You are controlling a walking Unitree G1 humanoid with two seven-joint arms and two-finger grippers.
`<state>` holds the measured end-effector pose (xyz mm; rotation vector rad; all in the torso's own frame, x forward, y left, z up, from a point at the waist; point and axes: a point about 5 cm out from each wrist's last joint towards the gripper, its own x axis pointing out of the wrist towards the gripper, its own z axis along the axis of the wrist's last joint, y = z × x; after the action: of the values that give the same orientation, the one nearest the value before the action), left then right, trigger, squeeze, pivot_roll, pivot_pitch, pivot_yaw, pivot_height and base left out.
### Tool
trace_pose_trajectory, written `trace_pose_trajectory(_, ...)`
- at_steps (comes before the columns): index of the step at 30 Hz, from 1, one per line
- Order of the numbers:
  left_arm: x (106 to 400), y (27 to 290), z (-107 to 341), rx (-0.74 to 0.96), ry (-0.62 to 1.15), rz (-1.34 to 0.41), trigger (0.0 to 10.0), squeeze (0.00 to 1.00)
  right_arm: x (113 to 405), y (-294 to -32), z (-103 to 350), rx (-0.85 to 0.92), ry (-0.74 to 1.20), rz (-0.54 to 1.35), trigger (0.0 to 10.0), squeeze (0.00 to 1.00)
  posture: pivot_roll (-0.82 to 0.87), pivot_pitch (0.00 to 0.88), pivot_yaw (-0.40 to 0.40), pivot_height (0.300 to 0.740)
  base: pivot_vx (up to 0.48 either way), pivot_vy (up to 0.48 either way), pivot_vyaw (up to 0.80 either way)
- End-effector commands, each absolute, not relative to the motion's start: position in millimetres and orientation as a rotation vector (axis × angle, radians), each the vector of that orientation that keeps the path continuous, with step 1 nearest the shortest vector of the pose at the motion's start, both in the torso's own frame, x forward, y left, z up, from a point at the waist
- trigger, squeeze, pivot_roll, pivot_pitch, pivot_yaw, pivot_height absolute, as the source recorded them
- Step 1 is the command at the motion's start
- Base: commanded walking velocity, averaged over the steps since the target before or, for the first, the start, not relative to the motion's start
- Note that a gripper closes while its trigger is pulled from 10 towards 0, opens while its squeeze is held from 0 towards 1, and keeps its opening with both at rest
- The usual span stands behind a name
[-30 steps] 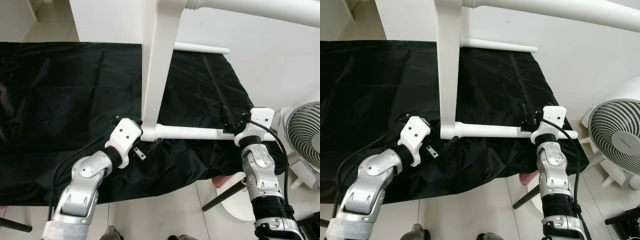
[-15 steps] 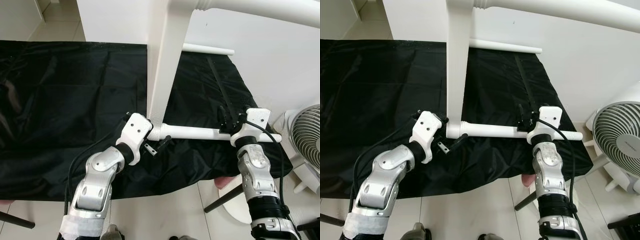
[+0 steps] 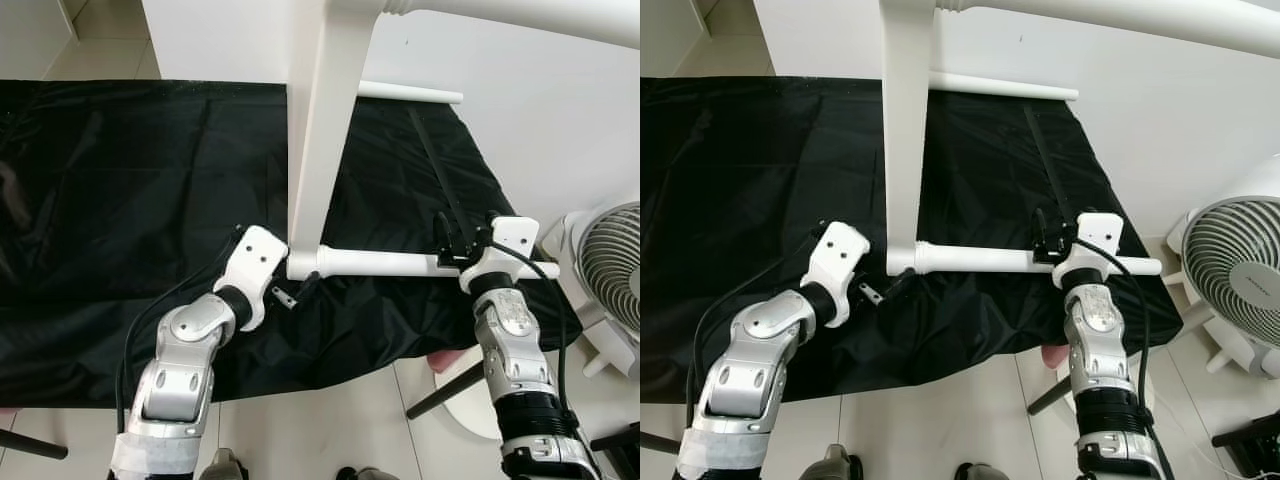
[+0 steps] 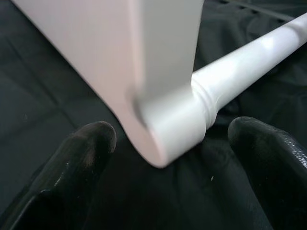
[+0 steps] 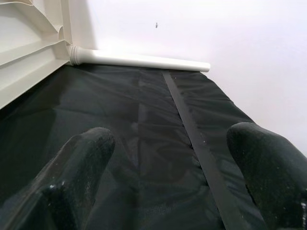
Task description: Building children table
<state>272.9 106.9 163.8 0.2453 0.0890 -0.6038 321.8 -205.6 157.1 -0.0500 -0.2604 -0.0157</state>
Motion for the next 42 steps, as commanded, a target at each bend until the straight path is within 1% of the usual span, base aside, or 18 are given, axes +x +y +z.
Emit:
trace_pose_trajectory(1,277,120,166,0.250,0.066,-0.326,10.0,0.00,319,-210,156,-0.049,-0.261,-0.027,10.0,0.00,0.09,0.099,-0.063,0.740,0.000,0.000,0.00)
trace_pose_trajectory(5,278,123,168,0.255,0.061,-0.304,10.0,0.00,320,-211,157,-0.049,-0.261,-0.027,10.0,0.00,0.10,0.096,-0.072,0.740,0.000,0.000,0.00)
trace_pose_trajectory(6,285,119,176,0.243,0.031,-0.279,10.0,0.00,322,-209,158,-0.048,-0.264,-0.023,10.0,0.00,0.10,0.092,-0.076,0.740,0.000,0.000,0.00)
trace_pose_trajectory(8,285,119,176,0.243,0.031,-0.279,10.0,0.00,322,-209,158,-0.048,-0.264,-0.023,10.0,0.00,0.10,0.092,-0.076,0.740,0.000,0.000,0.00)
trace_pose_trajectory(14,293,106,190,0.232,-0.017,-0.271,10.0,0.00,323,-209,159,-0.048,-0.267,-0.020,10.0,0.00,0.09,0.085,-0.075,0.740,0.000,0.000,0.00)
trace_pose_trajectory(15,295,100,194,0.213,-0.031,-0.289,10.0,0.14,323,-210,160,-0.047,-0.268,-0.022,10.0,0.00,0.09,0.084,-0.075,0.740,0.000,0.000,0.00)
trace_pose_trajectory(16,295,97,196,0.200,-0.039,-0.303,10.0,0.14,323,-210,160,-0.046,-0.268,-0.024,10.0,0.00,0.09,0.084,-0.075,0.740,0.000,0.000,0.00)
trace_pose_trajectory(17,296,93,197,0.170,-0.041,-0.321,10.0,1.00,323,-211,160,-0.047,-0.270,-0.025,10.0,0.00,0.09,0.080,-0.073,0.740,0.000,0.000,0.00)
trace_pose_trajectory(28,305,80,208,0.116,-0.054,-0.296,10.0,1.00,323,-213,162,-0.051,-0.277,-0.037,10.0,0.00,0.08,0.070,-0.067,0.740,0.000,0.000,0.00)
trace_pose_trajectory(32,311,71,215,0.115,-0.058,-0.267,10.0,1.00,323,-213,162,-0.050,-0.276,-0.039,10.0,0.00,0.08,0.078,-0.067,0.740,0.000,0.000,0.00)
trace_pose_trajectory(35,312,64,221,0.093,-0.072,-0.277,10.0,1.00,323,-213,162,-0.051,-0.276,-0.039,10.0,0.00,0.09,0.083,-0.070,0.740,0.000,0.000,0.00)
trace_pose_trajectory(36,312,61,223,0.087,-0.079,-0.278,10.0,0.73,323,-213,162,-0.050,-0.275,-0.039,10.0,0.00,0.09,0.085,-0.070,0.740,0.000,0.000,0.00)
trace_pose_trajectory(37,311,54,225,0.082,-0.080,-0.289,10.0,0.73,323,-213,162,-0.050,-0.275,-0.039,10.0,0.00,0.09,0.089,-0.070,0.740,0.000,0.000,0.00)
trace_pose_trajectory(38,311,49,227,0.087,-0.081,-0.293,10.0,0.00,323,-213,162,-0.049,-0.275,-0.039,10.0,0.00,0.08,0.093,-0.069,0.740,0.000,0.000,0.00)
trace_pose_trajectory(42,310,39,228,0.069,-0.069,-0.297,10.0,0.00,324,-212,163,-0.048,-0.276,-0.041,10.0,0.00,0.08,0.097,-0.071,0.740,0.000,0.000,0.00)
